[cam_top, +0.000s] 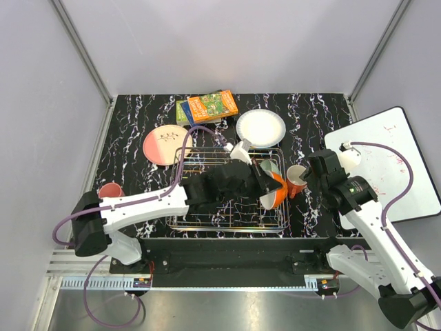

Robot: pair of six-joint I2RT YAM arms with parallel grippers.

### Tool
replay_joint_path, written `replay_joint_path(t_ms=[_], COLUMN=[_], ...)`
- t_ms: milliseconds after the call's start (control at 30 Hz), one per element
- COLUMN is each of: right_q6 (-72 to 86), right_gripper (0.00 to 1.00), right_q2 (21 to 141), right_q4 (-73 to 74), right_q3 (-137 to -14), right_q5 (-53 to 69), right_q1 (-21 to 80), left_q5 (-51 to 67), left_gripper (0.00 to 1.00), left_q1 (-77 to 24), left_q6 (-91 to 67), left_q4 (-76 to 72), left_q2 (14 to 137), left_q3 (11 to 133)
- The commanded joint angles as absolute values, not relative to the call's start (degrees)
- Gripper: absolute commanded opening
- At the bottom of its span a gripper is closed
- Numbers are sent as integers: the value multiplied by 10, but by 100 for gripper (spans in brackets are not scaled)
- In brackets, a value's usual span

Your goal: Load the mixed dishes into the dish rack

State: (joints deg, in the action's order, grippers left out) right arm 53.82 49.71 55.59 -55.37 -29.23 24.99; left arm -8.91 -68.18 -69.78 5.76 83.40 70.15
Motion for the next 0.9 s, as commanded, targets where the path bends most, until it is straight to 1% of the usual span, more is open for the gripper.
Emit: replay_joint_path(t_ms=[0,233,500,700,867], right_q6=[548,551,547,538,534], right_gripper=[62,61,61,62,63], right_q2=[497,526,553,530,512], right_q4=[560,553,525,526,540], right_q3=[-569,-577,-571,-566,-562], right_q5=[-289,-289,-268,-278,-291], right_q1=[248,247,247,248,247], left_q5=[-124,-48,28,45,36], left_gripper=[0,0,0,0,0], left_q1=[-693,-657,-655,-657,-658], left_q6=[-817,-849,-820,-826,-840], left_q4=[31,14,-31,-47,-18], left_q2=[806,827,888,903,905], left_q3=[650,621,668,679,679])
